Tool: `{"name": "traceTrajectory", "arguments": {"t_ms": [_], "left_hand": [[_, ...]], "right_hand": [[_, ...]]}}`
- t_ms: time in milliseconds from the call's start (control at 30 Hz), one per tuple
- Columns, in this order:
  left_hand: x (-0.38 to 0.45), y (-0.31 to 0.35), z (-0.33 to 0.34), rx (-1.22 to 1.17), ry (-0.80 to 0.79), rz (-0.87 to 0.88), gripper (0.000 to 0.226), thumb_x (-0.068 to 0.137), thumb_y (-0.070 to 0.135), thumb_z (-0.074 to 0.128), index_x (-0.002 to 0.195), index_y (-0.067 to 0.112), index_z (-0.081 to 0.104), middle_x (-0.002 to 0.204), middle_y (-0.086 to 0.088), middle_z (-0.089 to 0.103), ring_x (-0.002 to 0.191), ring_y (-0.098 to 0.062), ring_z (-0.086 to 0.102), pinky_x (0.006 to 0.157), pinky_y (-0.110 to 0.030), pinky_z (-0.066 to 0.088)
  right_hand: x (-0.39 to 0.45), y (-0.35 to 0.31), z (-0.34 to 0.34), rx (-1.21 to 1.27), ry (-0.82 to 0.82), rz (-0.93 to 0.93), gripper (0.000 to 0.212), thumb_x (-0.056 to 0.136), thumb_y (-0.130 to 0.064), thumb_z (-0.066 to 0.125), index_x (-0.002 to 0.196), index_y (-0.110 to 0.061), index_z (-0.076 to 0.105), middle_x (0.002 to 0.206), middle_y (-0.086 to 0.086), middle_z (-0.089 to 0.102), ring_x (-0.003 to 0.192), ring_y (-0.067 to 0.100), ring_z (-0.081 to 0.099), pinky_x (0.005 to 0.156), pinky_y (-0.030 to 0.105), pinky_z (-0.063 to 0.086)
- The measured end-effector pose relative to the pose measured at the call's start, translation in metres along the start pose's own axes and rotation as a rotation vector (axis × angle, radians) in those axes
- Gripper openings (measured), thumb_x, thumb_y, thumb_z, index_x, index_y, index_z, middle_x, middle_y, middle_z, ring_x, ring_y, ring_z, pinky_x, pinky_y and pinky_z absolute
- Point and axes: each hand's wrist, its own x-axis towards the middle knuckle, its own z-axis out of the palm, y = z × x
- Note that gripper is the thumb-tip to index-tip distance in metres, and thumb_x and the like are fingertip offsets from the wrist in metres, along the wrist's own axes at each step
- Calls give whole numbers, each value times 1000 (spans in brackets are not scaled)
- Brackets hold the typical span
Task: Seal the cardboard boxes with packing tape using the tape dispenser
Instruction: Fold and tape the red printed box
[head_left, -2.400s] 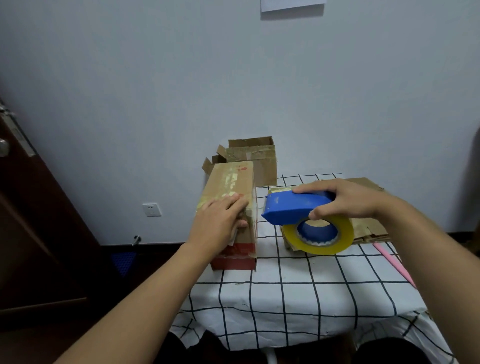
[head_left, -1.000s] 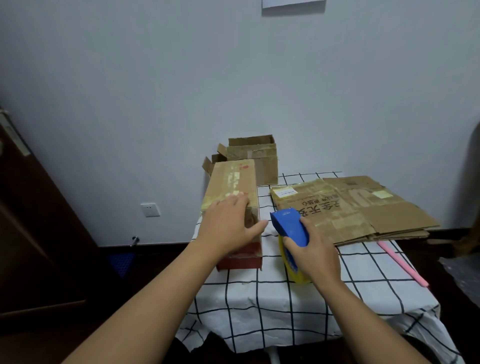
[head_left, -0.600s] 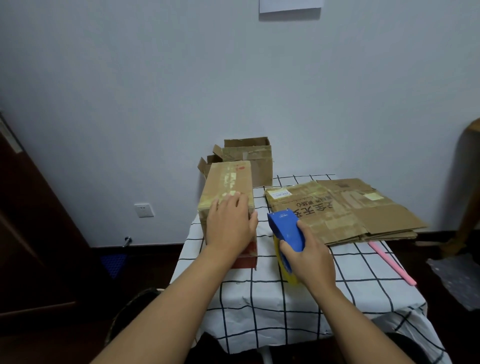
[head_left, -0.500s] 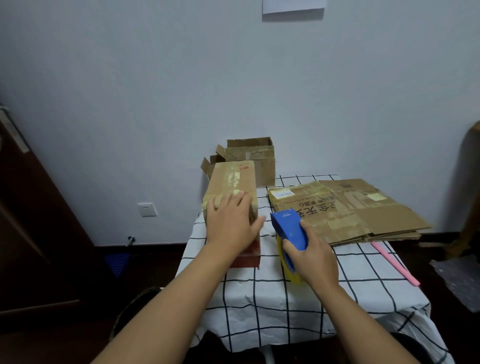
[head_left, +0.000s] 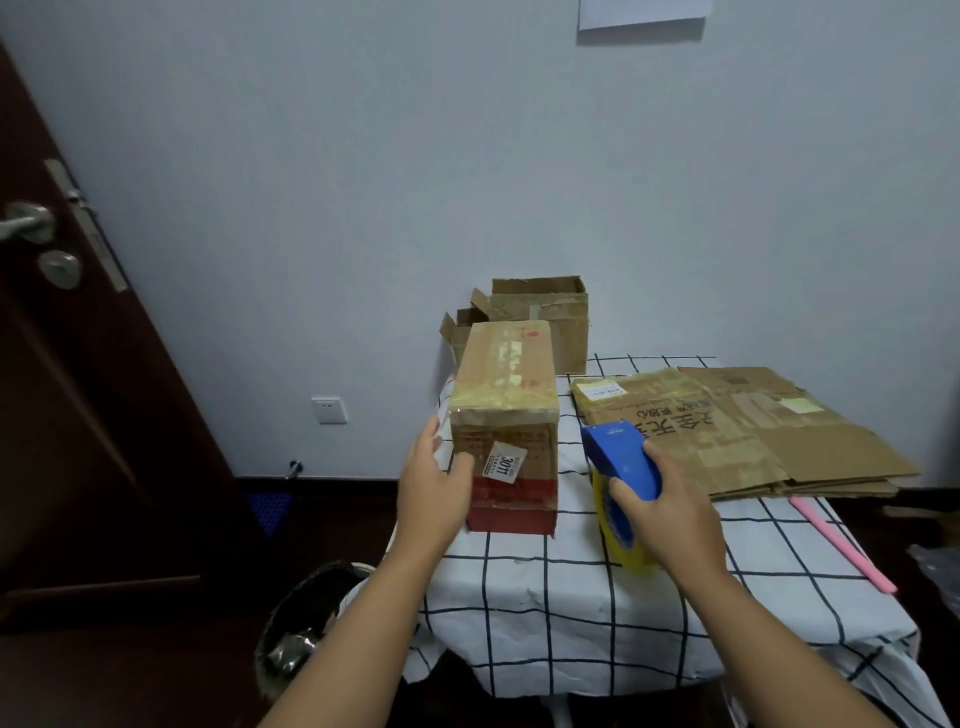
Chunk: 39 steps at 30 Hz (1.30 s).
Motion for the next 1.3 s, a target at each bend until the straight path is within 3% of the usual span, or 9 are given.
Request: {"name": "traceTrajectory", "arguments": {"t_ms": [67, 133, 300, 400, 500, 667, 767, 900, 1300], "left_hand": [[-6, -1, 8, -80, -65, 7, 53, 94, 20, 58, 140, 43, 44, 124, 31, 53, 124, -4, 49, 100, -35, 49], [-11, 0, 12, -25, -61, 58, 49, 94, 22, 57, 127, 57, 47, 113, 38, 54, 118, -1, 52, 98, -37, 52], [-11, -12, 20, 427, -8, 309, 62, 96, 21, 45, 154, 24, 25, 151, 5, 38, 130, -13, 46, 97, -37, 52], [-7, -16, 17, 276, 68, 291, 45, 99, 15, 41, 143, 26, 42, 135, 9, 54, 119, -7, 53, 83, -9, 45], [9, -12, 7, 93, 127, 147, 26, 103, 17, 38, 126, 30, 43, 117, 8, 65, 98, -3, 62, 67, -7, 41], [29, -5, -11, 18, -31, 208, 33, 105, 38, 31, 135, 49, 38, 98, 22, 66, 86, 7, 64, 66, -8, 47], [41, -1, -17, 42, -175, 278, 36, 105, 34, 35, 129, 62, 38, 101, 24, 65, 87, 6, 63, 74, -7, 47], [54, -7, -24, 143, -280, 401, 35, 105, 22, 42, 124, 51, 50, 122, 6, 61, 96, -4, 61, 77, -10, 48], [70, -15, -31, 222, -325, 484, 37, 97, 26, 58, 132, 39, 55, 107, 25, 56, 93, 2, 59, 74, -10, 48]], "right_hand": [[0, 0, 0, 8, -6, 7, 68, 83, -55, 64, 145, -37, 41, 132, -3, 58, 104, 23, 56, 72, 38, 46], [-2, 0, 1, 14, -10, 8, 68, 84, -55, 65, 145, -38, 41, 131, -2, 58, 106, 25, 56, 72, 38, 46], [-4, -2, 0, 2, -6, 7, 68, 84, -55, 63, 146, -38, 40, 130, -3, 57, 102, 20, 53, 72, 36, 44], [-4, -2, -1, -4, -8, 8, 68, 84, -55, 63, 146, -38, 40, 128, -2, 58, 95, 17, 49, 70, 36, 43], [-4, -2, -2, -4, -4, 4, 68, 83, -55, 63, 145, -38, 40, 126, -2, 59, 93, 17, 48, 69, 35, 42], [-3, -1, -2, -5, 1, -2, 68, 84, -54, 64, 145, -36, 41, 125, -1, 59, 95, 17, 49, 72, 36, 44], [-3, -1, -1, -9, 4, -2, 67, 84, -54, 64, 145, -36, 41, 124, 0, 59, 94, 18, 50, 72, 37, 46], [-4, -2, -1, -4, 6, 2, 67, 85, -53, 65, 146, -36, 41, 125, 0, 58, 95, 18, 50, 73, 38, 47], [-6, -2, -1, -12, 11, -4, 69, 85, -55, 63, 147, -36, 40, 122, 0, 59, 93, 19, 52, 71, 36, 46]]}}
